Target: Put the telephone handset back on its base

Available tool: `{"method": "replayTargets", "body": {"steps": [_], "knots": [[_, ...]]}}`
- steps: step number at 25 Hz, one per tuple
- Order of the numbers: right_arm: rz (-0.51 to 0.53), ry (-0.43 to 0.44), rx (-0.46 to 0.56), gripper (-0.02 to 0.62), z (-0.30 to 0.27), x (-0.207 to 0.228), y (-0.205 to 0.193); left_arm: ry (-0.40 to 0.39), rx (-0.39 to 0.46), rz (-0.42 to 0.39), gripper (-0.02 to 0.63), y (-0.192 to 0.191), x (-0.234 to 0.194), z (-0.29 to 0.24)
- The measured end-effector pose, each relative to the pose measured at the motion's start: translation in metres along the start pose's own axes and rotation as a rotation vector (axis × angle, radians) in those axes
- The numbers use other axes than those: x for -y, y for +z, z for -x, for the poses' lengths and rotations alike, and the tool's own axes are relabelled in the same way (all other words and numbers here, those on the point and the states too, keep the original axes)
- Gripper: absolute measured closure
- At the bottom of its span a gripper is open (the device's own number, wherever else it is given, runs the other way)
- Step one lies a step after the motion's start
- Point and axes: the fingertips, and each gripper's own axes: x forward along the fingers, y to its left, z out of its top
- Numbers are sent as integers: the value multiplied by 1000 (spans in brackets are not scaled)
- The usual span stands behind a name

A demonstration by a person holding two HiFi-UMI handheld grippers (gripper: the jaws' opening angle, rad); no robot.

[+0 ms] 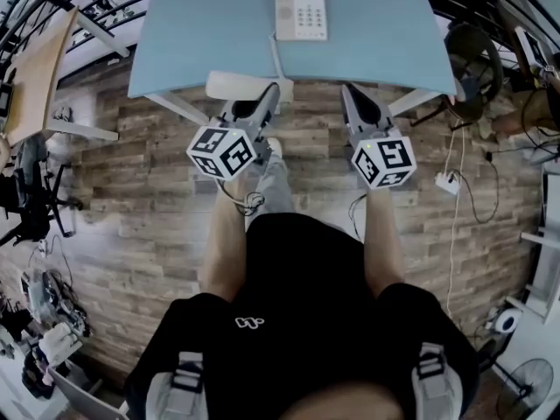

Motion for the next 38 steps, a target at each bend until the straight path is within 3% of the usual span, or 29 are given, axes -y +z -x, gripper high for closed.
{"method": "replayTargets", "body": {"steps": [10, 17, 25, 38], "knots": [[-49, -14, -71, 601, -162, 54, -2, -93, -171, 40, 514, 15, -125, -102], [-78, -41, -95, 601, -247, 85, -2, -200, -341, 48, 514, 6, -188, -158], [-103, -109, -136, 601, -258, 135, -13, -295, -471, 59, 514, -15, -217, -214], [-138, -95, -177, 601, -266, 177, -30, -400, -625, 46, 512, -43, -227, -261]]}}
